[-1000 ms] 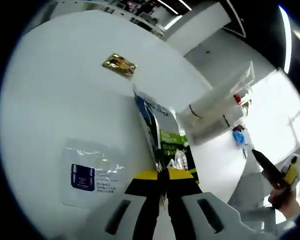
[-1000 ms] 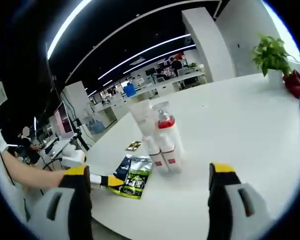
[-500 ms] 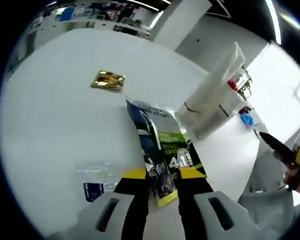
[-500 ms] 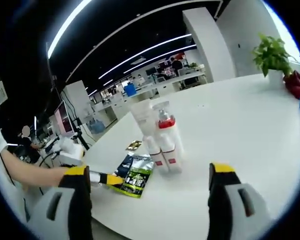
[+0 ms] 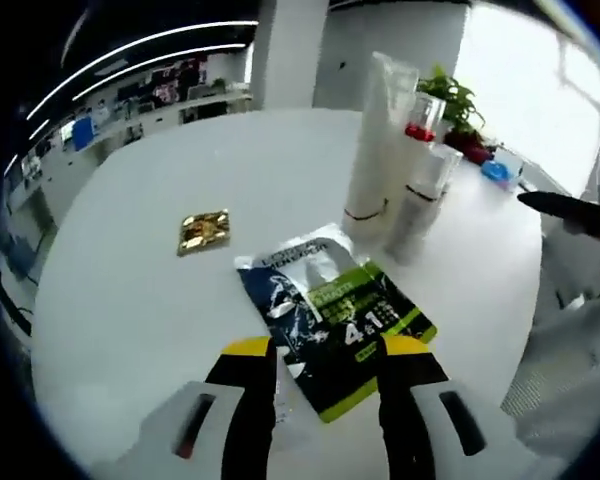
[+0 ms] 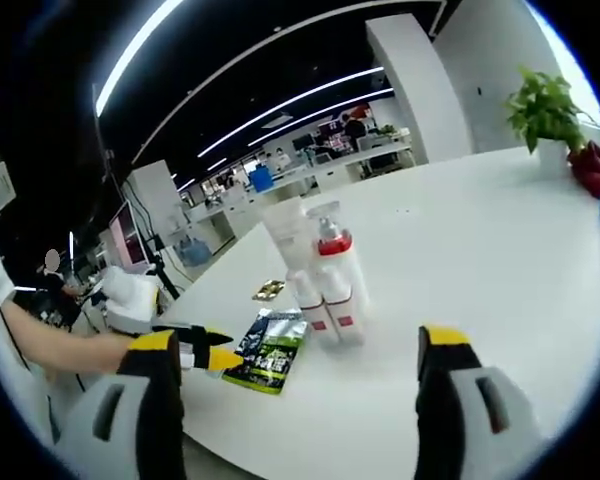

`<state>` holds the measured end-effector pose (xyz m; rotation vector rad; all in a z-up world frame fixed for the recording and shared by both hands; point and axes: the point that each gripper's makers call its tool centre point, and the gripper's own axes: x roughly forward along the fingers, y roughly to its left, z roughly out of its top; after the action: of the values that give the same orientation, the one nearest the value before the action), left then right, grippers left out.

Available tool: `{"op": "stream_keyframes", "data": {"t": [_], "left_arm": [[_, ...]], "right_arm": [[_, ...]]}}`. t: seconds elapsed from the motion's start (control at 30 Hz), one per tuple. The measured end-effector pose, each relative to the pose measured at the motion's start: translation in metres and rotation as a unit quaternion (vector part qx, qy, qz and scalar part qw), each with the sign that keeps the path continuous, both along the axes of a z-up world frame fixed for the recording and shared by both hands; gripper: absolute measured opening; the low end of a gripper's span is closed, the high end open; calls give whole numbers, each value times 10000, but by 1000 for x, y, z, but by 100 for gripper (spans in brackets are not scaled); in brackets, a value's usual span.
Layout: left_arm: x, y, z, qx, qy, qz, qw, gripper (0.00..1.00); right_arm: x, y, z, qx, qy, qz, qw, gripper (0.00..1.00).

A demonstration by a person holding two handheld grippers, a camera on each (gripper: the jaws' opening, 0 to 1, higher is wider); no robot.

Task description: Arrange the skincare products in the storage area until every visible bottle or jar stands upright without overlapping.

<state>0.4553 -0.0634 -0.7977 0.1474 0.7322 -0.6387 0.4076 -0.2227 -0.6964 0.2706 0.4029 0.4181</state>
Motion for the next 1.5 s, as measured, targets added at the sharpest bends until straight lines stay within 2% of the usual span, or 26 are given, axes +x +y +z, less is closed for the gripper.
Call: {"op": "stream_keyframes", "data": {"t": [0.13, 0.33, 0.4, 0.6, 1.17, 1.5], "left_arm": [[2, -8, -10, 30, 50, -96, 9999, 41], [0, -8, -29, 366, 160, -283, 9988, 44], [2, -7, -27, 428, 32, -317, 9986, 44], [5, -4, -27, 456, 49, -149, 9988, 44], [6, -5, -25, 414, 108, -229, 9988, 45], [4, 6, -15, 283, 75, -169, 9994, 53]], "right_arm": [[0, 1, 0, -23, -2, 20, 10000, 99], [0, 1, -1, -32, 7, 22, 10000, 99], [0, 1, -1, -25, 15, 13, 10000, 99], [0, 0, -2, -30, 20, 9, 10000, 99], [-1, 1, -2, -40, 36, 26, 10000, 99], [-1, 2, -1, -65, 6, 56, 10000, 99]]}}
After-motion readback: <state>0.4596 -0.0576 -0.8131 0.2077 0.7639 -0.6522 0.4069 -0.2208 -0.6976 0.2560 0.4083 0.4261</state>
